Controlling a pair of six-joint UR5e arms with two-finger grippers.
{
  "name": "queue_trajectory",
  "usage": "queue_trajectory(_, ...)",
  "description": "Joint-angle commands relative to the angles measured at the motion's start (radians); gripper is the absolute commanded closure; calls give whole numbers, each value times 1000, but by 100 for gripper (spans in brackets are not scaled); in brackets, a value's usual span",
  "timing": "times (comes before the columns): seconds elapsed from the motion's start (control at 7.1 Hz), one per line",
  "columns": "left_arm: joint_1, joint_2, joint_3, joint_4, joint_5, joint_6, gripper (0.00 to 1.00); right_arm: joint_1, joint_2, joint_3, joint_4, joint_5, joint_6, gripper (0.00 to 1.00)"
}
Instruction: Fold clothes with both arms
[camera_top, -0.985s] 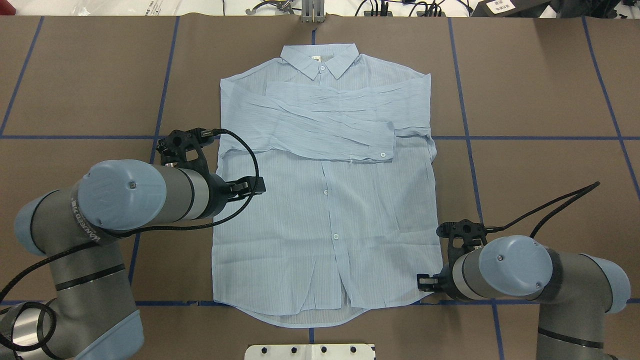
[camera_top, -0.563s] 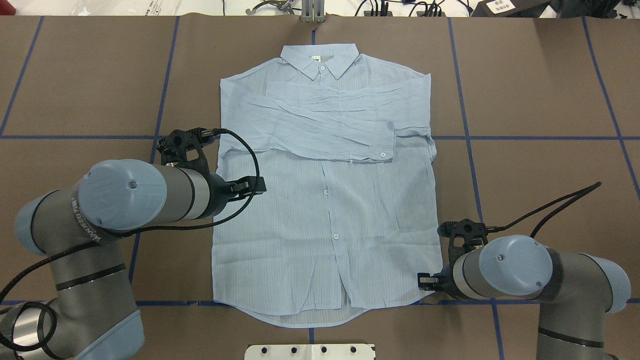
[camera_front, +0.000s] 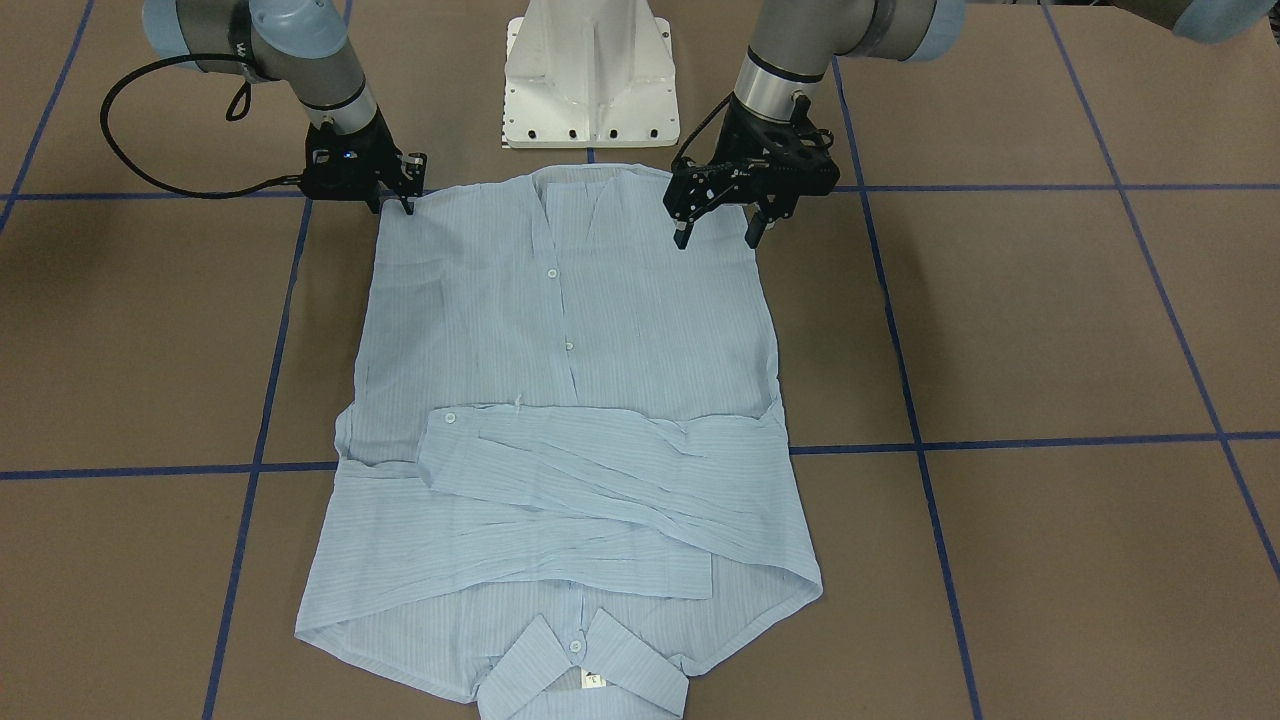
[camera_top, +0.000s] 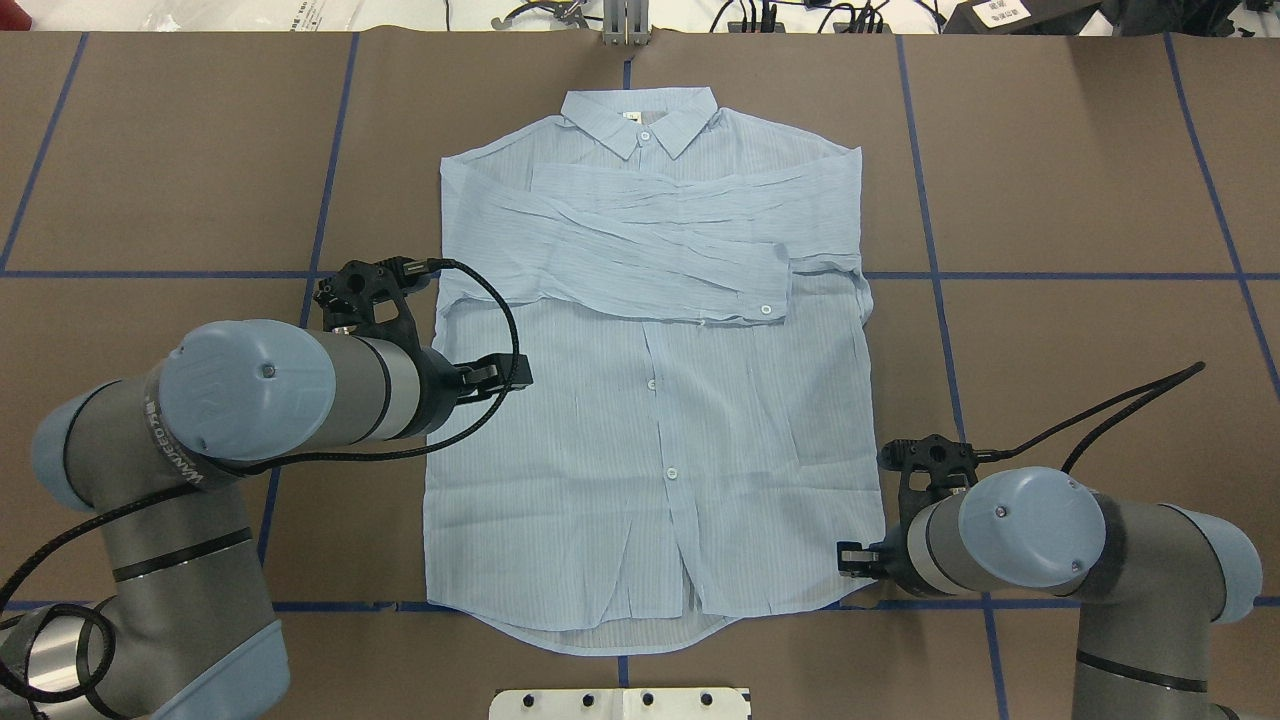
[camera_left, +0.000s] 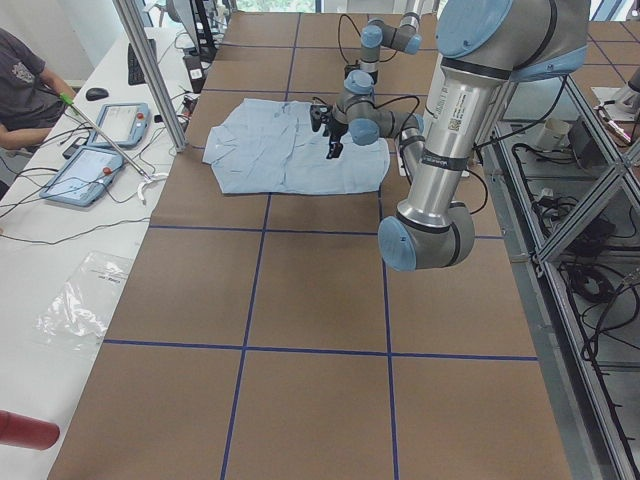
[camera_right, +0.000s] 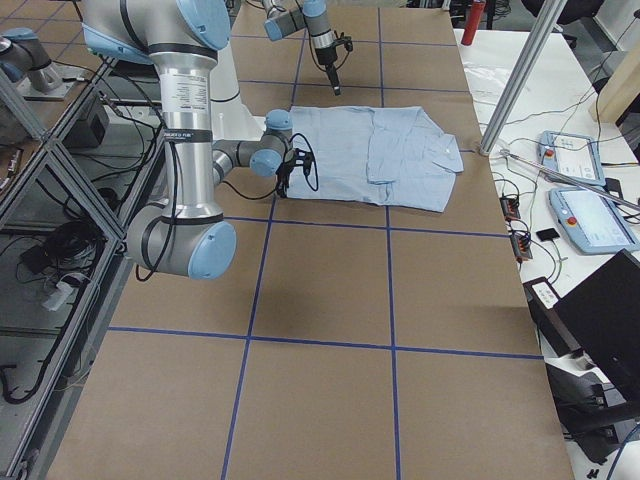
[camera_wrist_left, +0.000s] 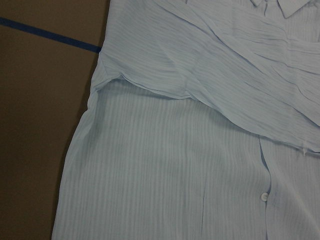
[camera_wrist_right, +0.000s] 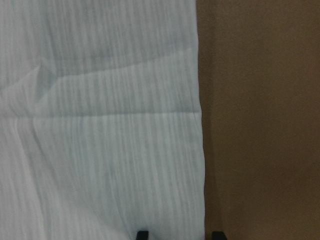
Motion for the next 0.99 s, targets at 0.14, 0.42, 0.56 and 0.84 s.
queue_trajectory(0.14, 2, -1, 3, 0, 0, -1, 1, 3, 0, -7, 0, 0, 1, 49)
queue_trajectory(0.42, 2, -1, 4, 0, 0, -1, 1, 3, 2, -7, 0, 0, 6, 74)
queue_trajectory(0.56, 0, -1, 6, 0, 0, -1, 1, 2, 2, -7, 0, 0, 39, 90)
queue_trajectory(0.84, 0, 1, 6, 0, 0, 1, 1, 2, 3, -6, -2, -3, 43, 100)
